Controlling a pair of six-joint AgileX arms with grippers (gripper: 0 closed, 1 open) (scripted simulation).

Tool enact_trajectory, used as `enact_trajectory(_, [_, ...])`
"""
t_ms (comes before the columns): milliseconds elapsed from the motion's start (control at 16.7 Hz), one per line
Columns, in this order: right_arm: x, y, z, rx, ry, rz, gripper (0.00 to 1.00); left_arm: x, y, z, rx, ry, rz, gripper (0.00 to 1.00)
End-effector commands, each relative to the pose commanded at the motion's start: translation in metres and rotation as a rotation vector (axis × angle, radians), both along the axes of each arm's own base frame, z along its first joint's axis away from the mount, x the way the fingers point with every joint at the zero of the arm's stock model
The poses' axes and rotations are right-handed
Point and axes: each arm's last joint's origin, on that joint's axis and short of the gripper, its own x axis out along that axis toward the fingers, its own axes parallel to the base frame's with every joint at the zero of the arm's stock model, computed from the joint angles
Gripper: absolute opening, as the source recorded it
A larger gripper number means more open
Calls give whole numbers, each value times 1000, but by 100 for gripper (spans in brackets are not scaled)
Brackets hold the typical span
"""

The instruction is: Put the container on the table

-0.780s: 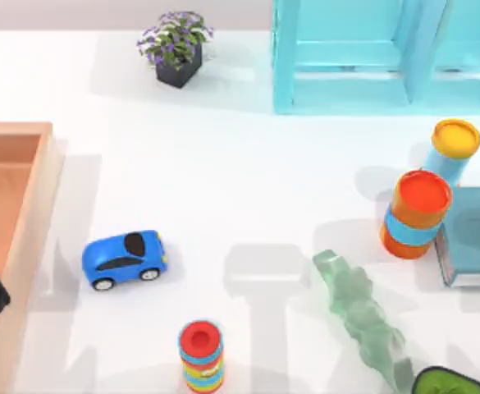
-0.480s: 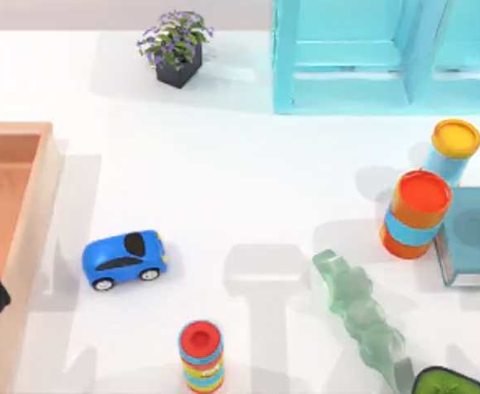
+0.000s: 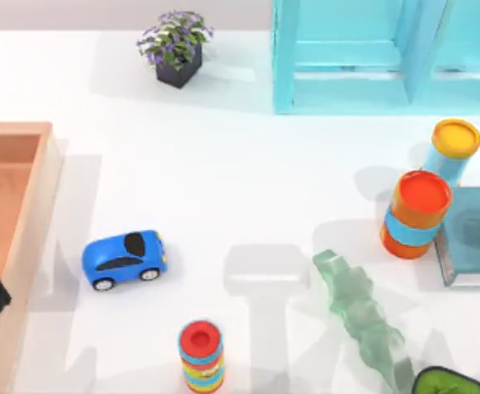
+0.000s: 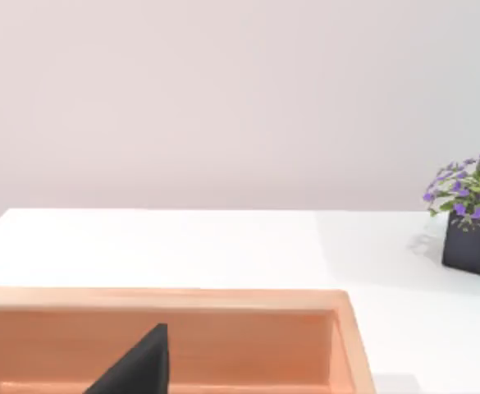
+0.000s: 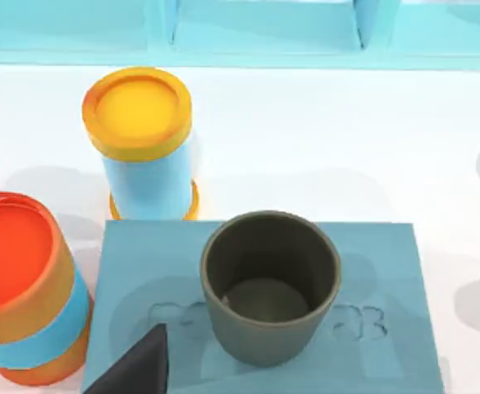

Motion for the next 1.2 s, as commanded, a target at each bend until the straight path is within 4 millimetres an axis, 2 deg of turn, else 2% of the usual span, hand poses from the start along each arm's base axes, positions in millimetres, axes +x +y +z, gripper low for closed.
enact_trajectory(180, [47, -2, 29, 4, 255, -4, 100, 0, 0, 0, 0, 0, 0, 100])
enact_trajectory(300, [84, -4, 38, 8, 420, -6, 100, 0, 0, 0, 0, 0, 0, 100])
enact_trajectory(480, [136, -7, 39, 16, 643, -7, 100, 0, 0, 0, 0, 0, 0, 100])
enact_trajectory(660, [176, -10, 31, 25, 822, -7, 100, 0, 0, 0, 0, 0, 0, 100])
enact_trajectory(900, [202, -14, 21, 33, 970, -5, 100, 0, 0, 0, 0, 0, 0, 100])
enact_trajectory(1200, [205, -14, 20, 35, 992, -5, 100, 0, 0, 0, 0, 0, 0, 100])
